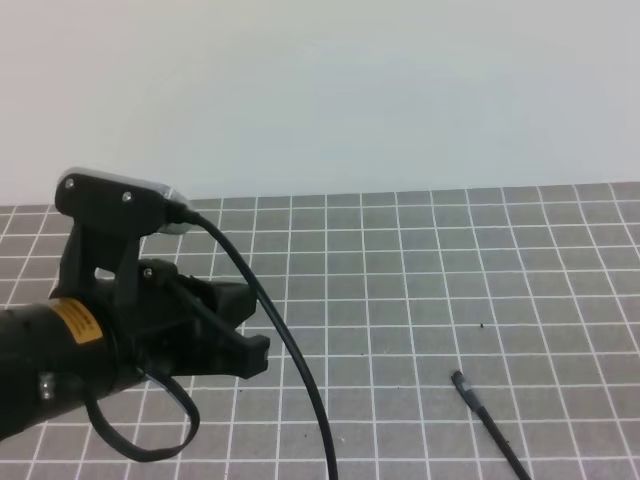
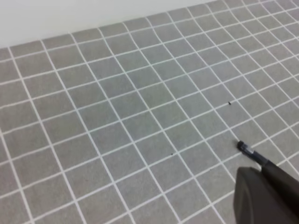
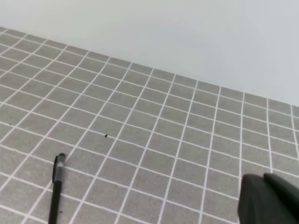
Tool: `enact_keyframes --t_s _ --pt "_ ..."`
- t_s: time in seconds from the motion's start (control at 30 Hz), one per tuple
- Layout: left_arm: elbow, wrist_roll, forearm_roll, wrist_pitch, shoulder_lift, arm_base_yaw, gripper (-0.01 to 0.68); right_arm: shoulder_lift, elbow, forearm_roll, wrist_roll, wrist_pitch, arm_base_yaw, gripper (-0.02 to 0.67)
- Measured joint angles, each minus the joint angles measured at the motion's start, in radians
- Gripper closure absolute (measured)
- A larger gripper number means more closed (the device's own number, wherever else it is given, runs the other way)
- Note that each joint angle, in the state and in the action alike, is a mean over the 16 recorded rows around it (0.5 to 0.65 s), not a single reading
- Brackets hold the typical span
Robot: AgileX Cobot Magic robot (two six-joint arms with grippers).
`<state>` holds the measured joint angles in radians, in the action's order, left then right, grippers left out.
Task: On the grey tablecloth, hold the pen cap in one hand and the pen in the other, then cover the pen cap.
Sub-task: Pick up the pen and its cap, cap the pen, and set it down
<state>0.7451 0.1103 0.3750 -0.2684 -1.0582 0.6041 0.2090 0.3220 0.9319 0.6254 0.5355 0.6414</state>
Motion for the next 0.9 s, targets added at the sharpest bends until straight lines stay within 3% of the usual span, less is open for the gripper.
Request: enact_keyframes --t_s 0.67,0.9 --pt "-0.007 0.015 -0.158 0.037 0.043 0.000 0.673 0.000 0.000 0.000 -0.001 0.015 0.000 0.641" --pt "-0.077 0.020 -0.248 0.077 0.148 -0.044 0.673 0.000 0.000 0.000 -0.001 0.024 0.000 0.641"
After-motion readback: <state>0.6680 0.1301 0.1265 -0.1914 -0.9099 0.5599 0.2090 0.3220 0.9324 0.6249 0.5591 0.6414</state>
